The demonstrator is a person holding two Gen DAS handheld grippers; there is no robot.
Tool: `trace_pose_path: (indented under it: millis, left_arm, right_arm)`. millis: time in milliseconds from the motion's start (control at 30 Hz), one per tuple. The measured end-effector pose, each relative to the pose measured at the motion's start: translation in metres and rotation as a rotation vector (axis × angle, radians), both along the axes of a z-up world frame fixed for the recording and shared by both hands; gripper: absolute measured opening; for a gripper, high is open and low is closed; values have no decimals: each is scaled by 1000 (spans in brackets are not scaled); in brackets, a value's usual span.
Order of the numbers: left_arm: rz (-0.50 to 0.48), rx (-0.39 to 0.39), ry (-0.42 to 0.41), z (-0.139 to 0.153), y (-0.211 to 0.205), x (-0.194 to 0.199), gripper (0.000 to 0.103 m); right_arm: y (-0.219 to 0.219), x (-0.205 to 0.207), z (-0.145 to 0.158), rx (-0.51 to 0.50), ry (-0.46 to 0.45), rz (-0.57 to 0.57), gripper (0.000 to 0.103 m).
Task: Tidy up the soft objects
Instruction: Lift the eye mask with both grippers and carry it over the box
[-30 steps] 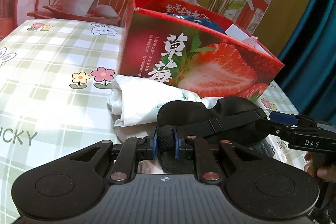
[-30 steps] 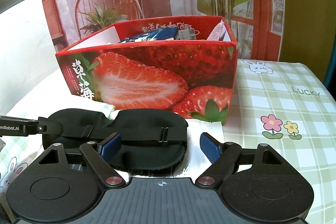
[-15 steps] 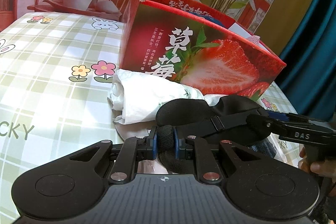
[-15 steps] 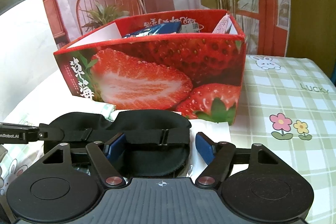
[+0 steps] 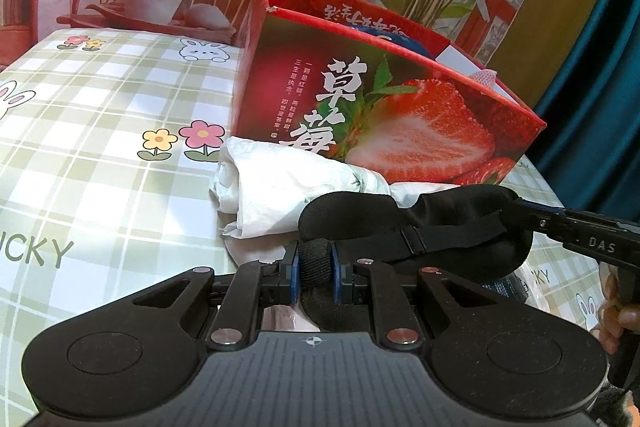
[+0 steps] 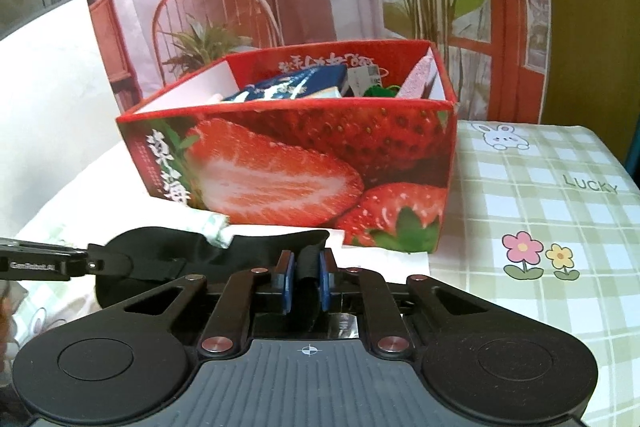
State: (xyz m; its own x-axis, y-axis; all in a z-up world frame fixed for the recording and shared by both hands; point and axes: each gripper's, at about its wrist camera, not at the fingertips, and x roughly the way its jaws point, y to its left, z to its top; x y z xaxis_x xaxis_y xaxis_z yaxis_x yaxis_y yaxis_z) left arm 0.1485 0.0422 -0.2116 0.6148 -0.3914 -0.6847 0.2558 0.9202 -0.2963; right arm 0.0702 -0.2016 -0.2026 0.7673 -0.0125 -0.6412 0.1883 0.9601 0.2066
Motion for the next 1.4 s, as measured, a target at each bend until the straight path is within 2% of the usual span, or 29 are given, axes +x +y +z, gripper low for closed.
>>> trace_pose_path:
  millis: [233, 400, 633, 867, 1033, 1133, 1267, 1400]
  left_arm:
    - [6, -5, -6, 1, 3, -2, 16]
    - [13, -25, -43, 9, 7, -5, 14]
    - [8, -41, -171, 46, 6, -12, 12]
    - [13, -59, -307, 91, 8, -11, 12]
    - [-13, -46, -395, 121, -6, 10, 12]
    - [-25, -26, -421, 134, -19, 33, 12]
    - [-31, -16, -395, 140, -35, 69, 12]
    - [-52, 24, -333, 132, -50, 104, 12]
  right_arm:
    - [10, 1, 4, 10, -3, 34, 15]
    - [10, -1, 8, 1, -19, 38, 9]
    - [11, -2, 34, -30, -98, 68, 8]
    - [8, -3, 73, -77, -217, 69, 8]
    - [-2, 10, 98, -126, -277, 61, 8]
    - [-11, 26, 110, -172, -300, 55, 8]
    - [-25, 53, 116, -208, -303, 28, 8]
    - [-39, 79, 111, -218, -272, 3, 8]
